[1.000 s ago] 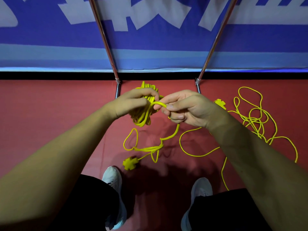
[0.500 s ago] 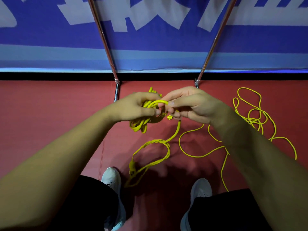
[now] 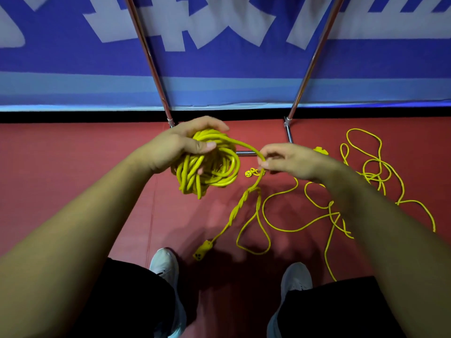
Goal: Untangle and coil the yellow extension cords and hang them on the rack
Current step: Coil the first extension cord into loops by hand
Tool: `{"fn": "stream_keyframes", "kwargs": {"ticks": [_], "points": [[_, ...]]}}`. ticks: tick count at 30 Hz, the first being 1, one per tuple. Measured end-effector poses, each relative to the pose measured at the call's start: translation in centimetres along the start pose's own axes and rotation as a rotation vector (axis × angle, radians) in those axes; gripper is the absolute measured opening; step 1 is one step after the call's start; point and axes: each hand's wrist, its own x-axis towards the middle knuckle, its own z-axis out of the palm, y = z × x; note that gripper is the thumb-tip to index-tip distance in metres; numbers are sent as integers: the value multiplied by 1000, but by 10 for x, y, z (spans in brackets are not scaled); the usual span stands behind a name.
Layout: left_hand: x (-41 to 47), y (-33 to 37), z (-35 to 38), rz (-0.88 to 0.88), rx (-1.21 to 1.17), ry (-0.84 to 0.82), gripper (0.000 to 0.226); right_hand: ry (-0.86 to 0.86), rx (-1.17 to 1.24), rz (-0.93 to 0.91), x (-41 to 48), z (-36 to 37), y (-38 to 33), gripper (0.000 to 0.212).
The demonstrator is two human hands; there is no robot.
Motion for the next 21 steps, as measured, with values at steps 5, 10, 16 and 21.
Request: {"fn": "stream_keyframes", "kwargs": {"ticks": [5,10,16,21], "points": [[-5,-6,4,-73,-37,-191,63,193,291,-29,8,3,-4,9],[4,-2,9,127,-351,-135,72,212,250,-12,17,18,2,19],[13,2,11,220,-436,16,45,209,259,42,25,27,10,26],[16,5,18,266,-498,190,14,180,372,110,25,41,16,14]]}}
